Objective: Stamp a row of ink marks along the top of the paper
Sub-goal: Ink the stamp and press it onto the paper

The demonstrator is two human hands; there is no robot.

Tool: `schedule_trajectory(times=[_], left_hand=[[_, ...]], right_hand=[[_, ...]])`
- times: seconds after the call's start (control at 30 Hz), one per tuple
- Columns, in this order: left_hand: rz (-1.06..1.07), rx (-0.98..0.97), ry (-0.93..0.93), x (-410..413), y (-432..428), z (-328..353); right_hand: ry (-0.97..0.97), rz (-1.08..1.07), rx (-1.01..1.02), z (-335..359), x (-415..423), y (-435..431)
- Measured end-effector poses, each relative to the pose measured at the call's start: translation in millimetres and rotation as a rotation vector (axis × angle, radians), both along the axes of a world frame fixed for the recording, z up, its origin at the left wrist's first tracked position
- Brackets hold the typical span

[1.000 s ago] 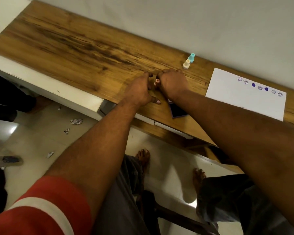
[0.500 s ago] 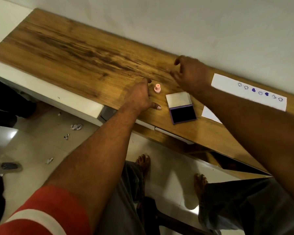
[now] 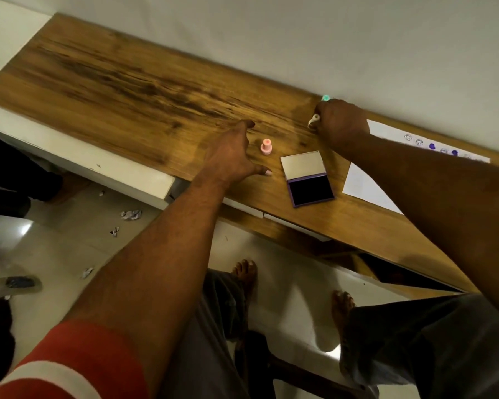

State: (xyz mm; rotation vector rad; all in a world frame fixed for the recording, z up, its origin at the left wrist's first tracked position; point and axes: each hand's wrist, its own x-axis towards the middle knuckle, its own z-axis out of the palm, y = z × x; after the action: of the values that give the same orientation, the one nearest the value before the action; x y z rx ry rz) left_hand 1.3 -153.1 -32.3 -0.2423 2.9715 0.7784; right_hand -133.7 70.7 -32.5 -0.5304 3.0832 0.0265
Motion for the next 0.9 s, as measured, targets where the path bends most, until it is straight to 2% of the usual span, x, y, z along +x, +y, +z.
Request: schedule_trajectory(times=[0.1, 0.2, 0.3, 0.57, 0.8, 0.9], left_hand=[[-0.051, 0.046, 0.134, -0.2, -0.2, 8.2], [-0.107, 0.048, 0.228, 0.5, 7.1, 14.8], [-0.158, 0.081, 0.218, 8.1, 20.4, 14.4], [-0.202, 0.125, 0.146, 35.1, 36.0, 5.5], [-0.176, 0.171, 0.192, 45.7, 29.1, 2.2], [-0.169, 0.212, 0.218, 47.4, 26.9, -0.2]], right_hand=[[-0.044, 0.011, 0.015, 6.1, 7.7, 7.6], [-0.075, -0.025, -0.194, 18.7, 29.2, 16.3], [-0.143, 0.017, -0.352, 26.8, 62.9, 17.5], [-0.206, 0.118, -0.513, 27.7, 123.7, 3.3], [-0.204, 0.195, -0.515, 26.5, 131.3, -5.1], [-0.132, 0.232, -0.392, 24.6, 129.1, -6.0]])
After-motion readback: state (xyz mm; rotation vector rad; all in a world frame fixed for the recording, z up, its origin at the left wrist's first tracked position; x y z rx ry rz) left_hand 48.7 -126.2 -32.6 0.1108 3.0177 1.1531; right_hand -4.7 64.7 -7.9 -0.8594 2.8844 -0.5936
